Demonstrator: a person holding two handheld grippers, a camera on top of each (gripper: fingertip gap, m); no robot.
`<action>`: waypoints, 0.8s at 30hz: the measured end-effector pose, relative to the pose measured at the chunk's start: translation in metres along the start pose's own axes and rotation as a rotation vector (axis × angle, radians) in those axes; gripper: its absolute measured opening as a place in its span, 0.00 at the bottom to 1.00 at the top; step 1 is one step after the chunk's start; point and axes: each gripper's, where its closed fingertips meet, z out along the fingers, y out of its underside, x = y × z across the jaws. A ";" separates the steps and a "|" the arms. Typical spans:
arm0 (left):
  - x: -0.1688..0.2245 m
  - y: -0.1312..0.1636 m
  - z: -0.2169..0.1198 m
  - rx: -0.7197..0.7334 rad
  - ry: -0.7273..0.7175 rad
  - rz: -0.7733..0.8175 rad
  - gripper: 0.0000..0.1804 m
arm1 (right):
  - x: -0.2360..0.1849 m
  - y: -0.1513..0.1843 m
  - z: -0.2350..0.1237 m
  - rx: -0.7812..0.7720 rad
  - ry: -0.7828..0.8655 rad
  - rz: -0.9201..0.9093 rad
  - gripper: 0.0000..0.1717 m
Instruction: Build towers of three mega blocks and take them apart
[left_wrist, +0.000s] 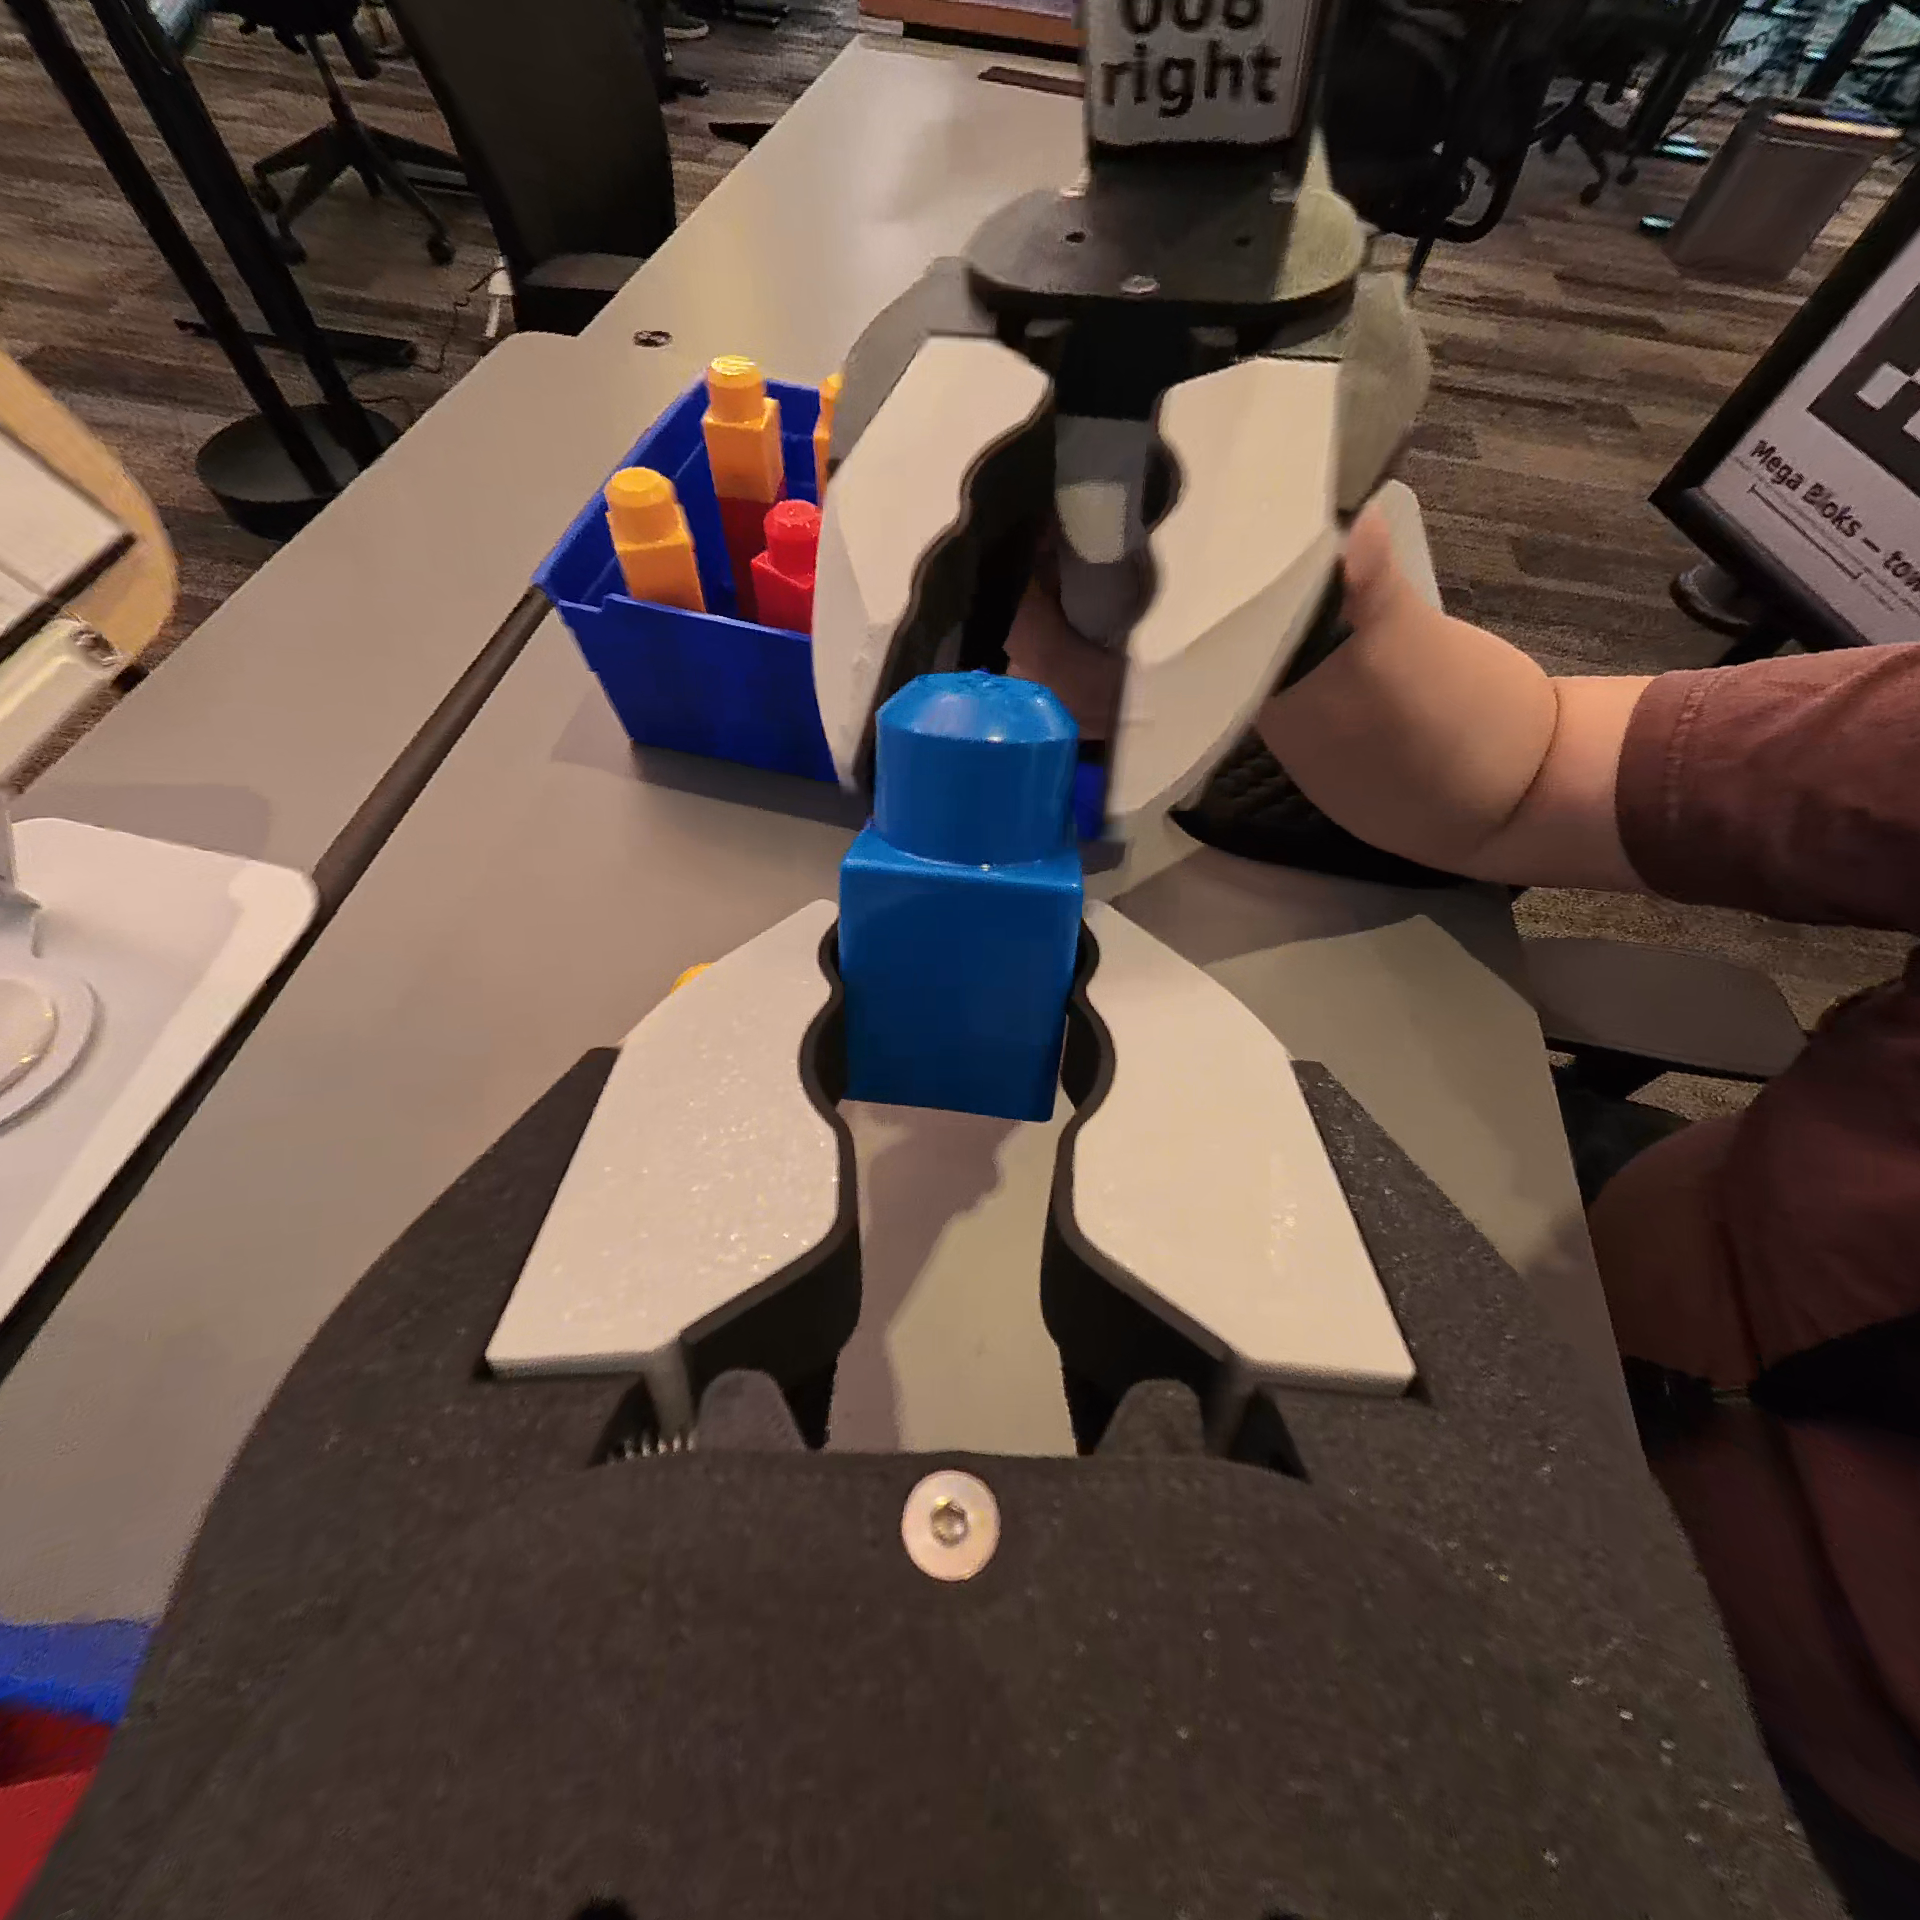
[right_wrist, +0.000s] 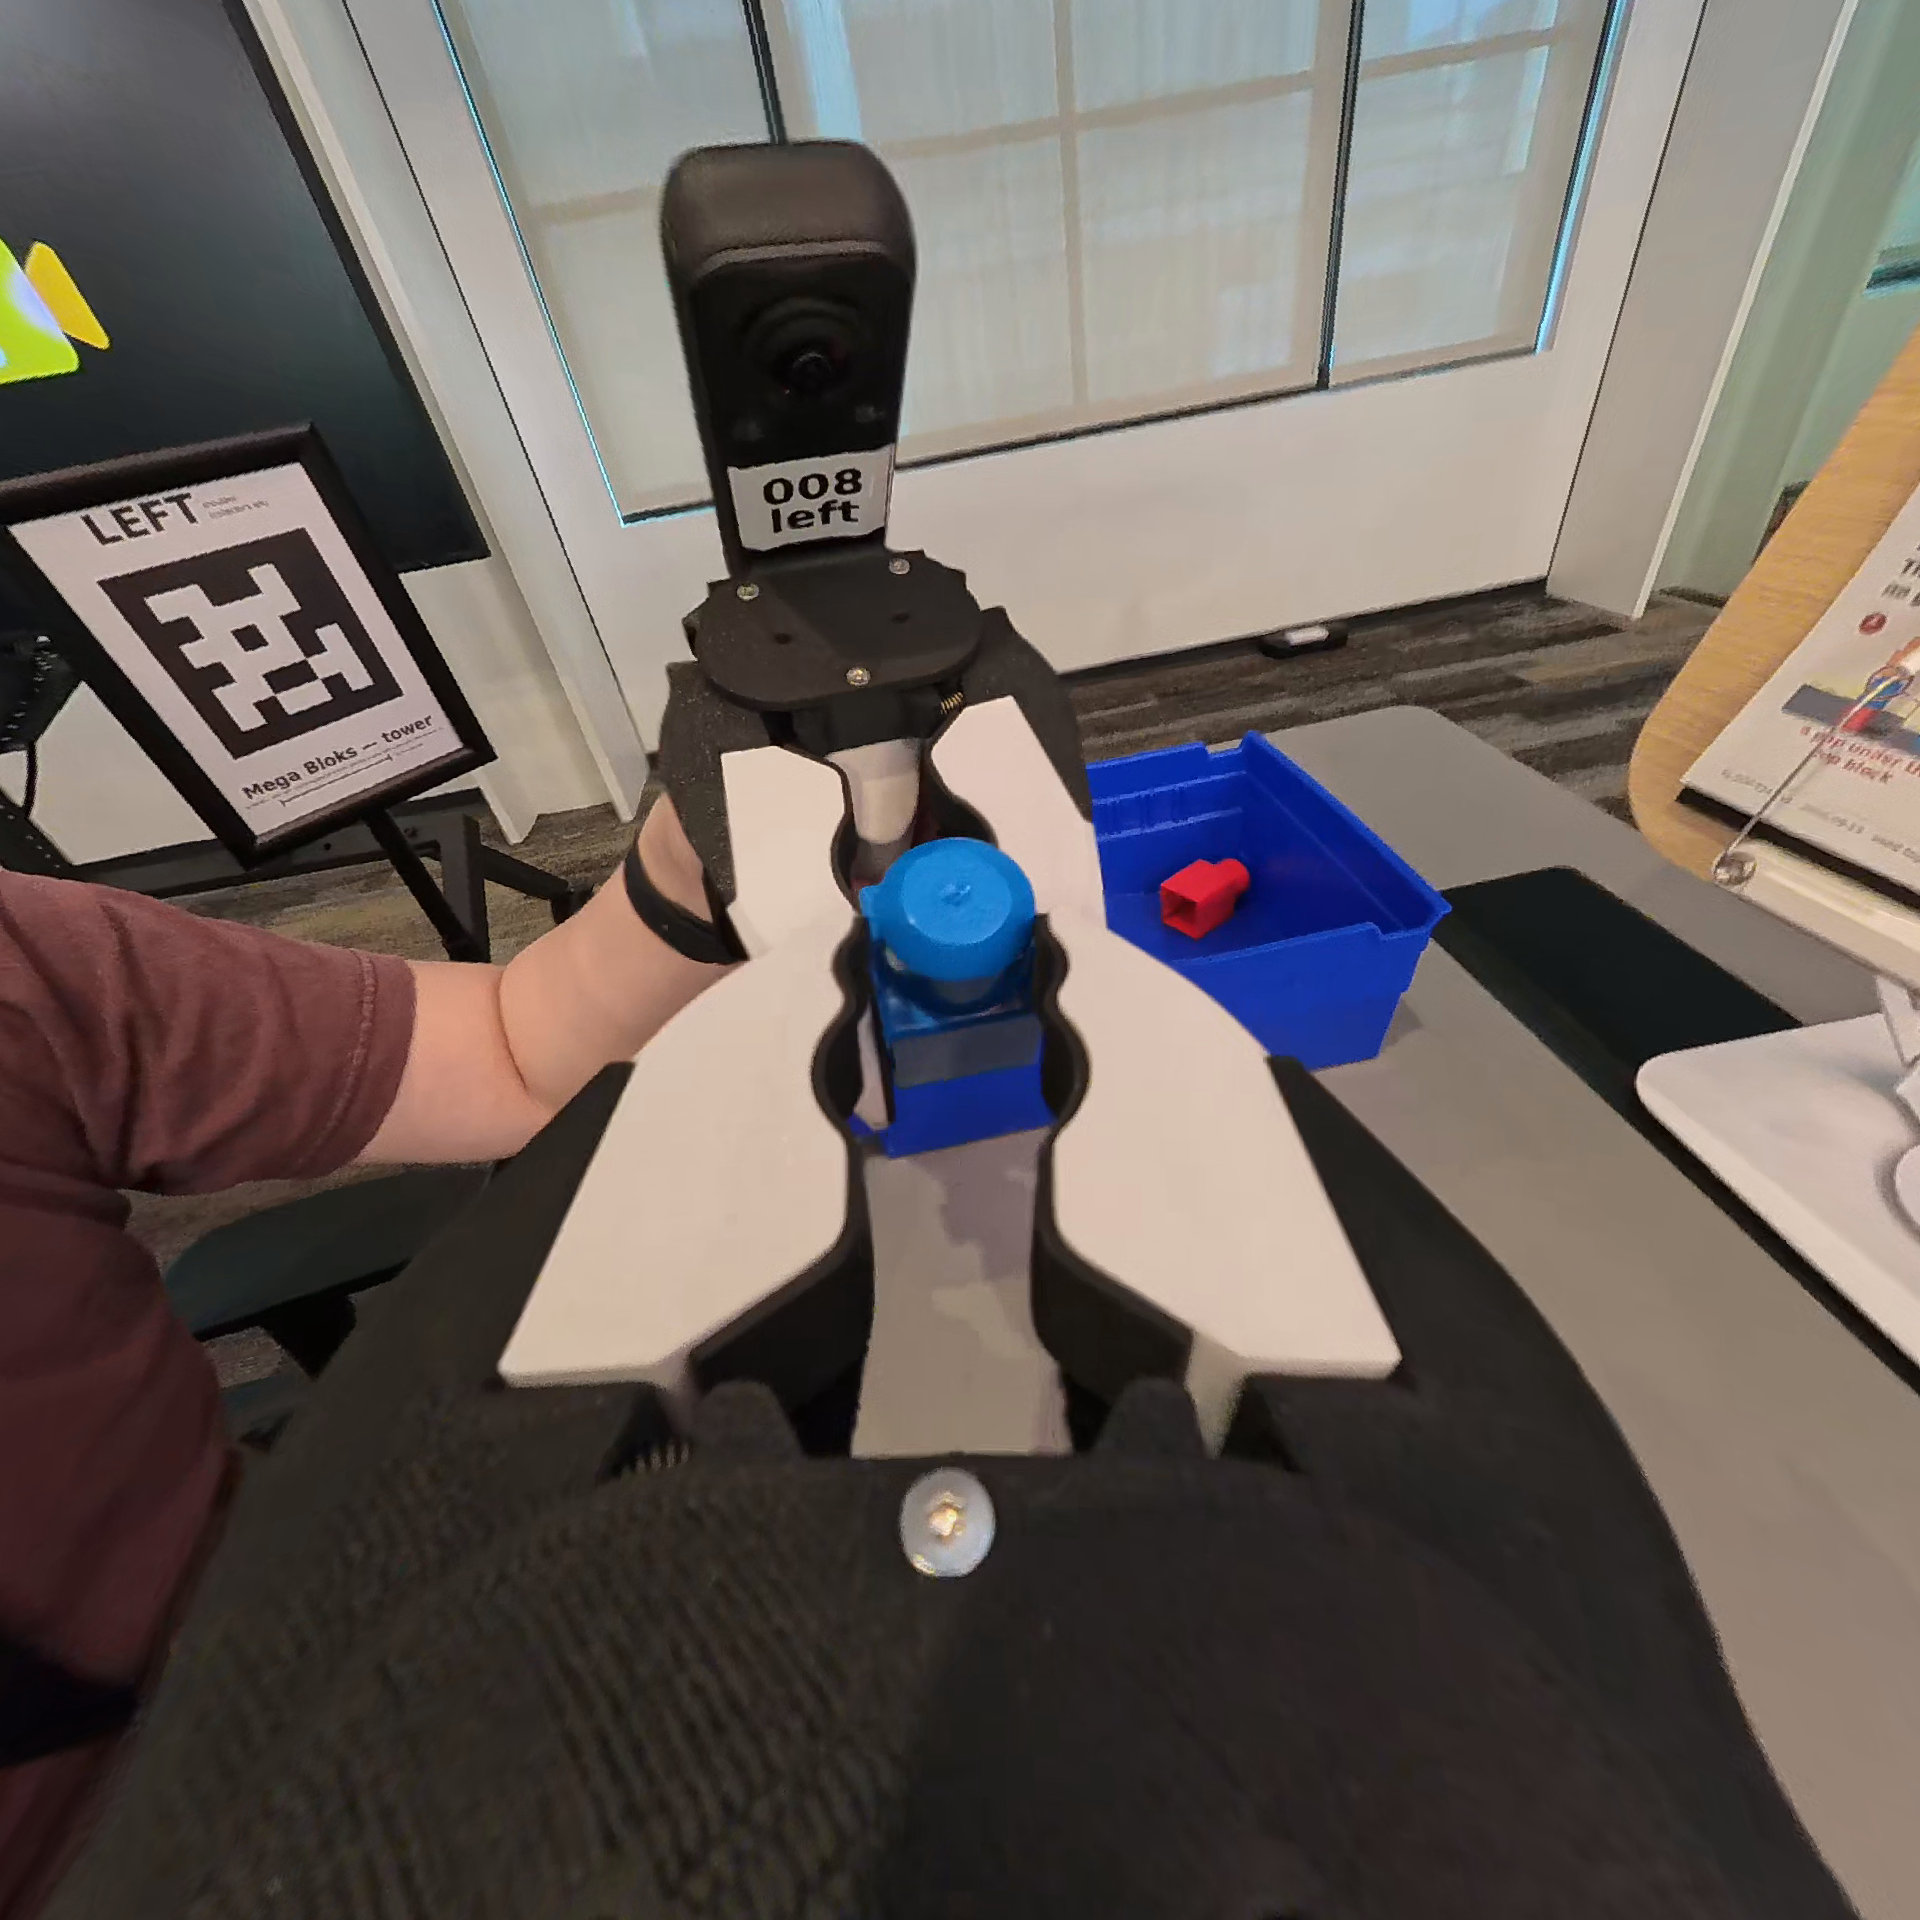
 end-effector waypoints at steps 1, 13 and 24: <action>-0.007 0.000 -0.004 0.004 -0.039 -0.003 0.21 | 0.002 -0.003 -0.001 0.025 0.012 -0.014 0.26; -0.028 -0.030 -0.083 0.235 -0.159 -0.023 0.21 | 0.103 0.182 0.010 -0.773 0.356 -0.135 0.22; -0.030 -0.023 -0.080 0.202 -0.145 -0.016 0.21 | 0.086 0.130 0.014 -0.508 0.290 0.040 0.17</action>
